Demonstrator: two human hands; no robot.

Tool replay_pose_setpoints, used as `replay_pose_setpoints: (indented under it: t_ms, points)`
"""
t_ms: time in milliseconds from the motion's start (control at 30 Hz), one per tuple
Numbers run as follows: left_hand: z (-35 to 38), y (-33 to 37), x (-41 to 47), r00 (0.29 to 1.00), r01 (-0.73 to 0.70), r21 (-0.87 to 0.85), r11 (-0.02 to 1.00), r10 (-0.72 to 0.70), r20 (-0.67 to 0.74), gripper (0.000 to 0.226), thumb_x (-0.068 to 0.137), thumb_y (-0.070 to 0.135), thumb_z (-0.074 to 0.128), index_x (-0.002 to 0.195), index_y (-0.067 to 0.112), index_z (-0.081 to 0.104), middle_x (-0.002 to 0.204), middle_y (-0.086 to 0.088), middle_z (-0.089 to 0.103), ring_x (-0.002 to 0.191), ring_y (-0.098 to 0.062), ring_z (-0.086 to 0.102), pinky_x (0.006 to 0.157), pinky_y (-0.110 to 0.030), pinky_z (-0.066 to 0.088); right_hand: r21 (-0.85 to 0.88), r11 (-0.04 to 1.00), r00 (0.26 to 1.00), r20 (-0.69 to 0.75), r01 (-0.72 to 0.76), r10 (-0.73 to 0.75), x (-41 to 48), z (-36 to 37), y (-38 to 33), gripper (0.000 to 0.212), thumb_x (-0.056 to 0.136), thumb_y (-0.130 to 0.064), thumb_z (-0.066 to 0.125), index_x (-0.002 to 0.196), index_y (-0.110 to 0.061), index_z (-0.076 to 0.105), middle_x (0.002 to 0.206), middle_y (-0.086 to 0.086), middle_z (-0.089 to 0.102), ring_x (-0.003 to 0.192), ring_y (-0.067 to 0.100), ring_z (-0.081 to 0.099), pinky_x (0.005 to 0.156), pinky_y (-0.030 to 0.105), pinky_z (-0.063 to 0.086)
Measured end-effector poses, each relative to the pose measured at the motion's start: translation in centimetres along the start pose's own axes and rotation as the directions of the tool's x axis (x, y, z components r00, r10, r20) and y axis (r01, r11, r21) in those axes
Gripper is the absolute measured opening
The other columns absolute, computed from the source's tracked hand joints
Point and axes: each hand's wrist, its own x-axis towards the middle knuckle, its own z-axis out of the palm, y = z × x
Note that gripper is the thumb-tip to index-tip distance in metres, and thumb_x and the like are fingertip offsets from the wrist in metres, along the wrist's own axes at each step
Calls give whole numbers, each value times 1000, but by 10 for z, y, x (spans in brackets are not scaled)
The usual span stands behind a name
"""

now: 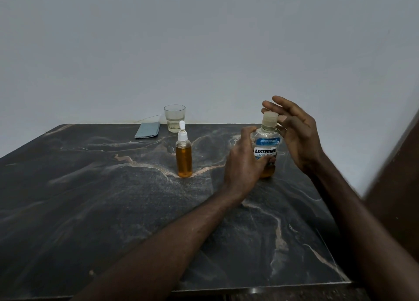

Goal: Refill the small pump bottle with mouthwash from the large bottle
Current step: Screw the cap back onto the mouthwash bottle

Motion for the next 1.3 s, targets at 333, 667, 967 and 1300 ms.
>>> replay_pose_setpoints:
  t_ms: [333, 667, 967, 1300]
  points:
    - [1, 0, 0, 1000, 6, 1, 1000, -6, 5, 79, 82, 26, 87, 143, 26, 37, 133, -4, 66, 113, -16, 69, 83, -31, 64, -8, 999, 998, 44, -34, 34, -2, 2, 0, 47, 104, -2, 50, 150, -9, 48, 138, 10, 67, 129, 27, 63, 106, 44, 52]
    - [0, 0, 0, 1000, 10, -11, 1000, -10, -14, 76, 82, 25, 87, 142, 23, 39, 130, -4, 67, 112, -16, 69, 81, -29, 63, 3, 999, 998, -25, -52, 52, 0, 1, 2, 55, 92, 0, 72, 142, -10, 51, 124, 14, 74, 116, 33, 71, 101, 53, 55]
    - [3, 0, -1, 1000, 7, 22, 1000, -7, -23, 77, 82, 25, 87, 142, 25, 39, 130, -4, 67, 112, -17, 70, 81, -33, 64, -51, 998, 995, -93, -32, 27, -1, 5, 1, 57, 84, -2, 81, 129, -14, 48, 117, 12, 76, 105, 26, 75, 91, 41, 61]
    - [2, -6, 2, 999, 12, -24, 1000, -11, 43, 78, 81, 29, 87, 141, 30, 37, 127, -2, 68, 108, -14, 70, 82, -33, 64, -47, 997, 997, 24, -68, 69, -5, -1, 11, 70, 85, -31, 81, 145, -22, 46, 127, 7, 68, 117, 22, 68, 93, 35, 57]
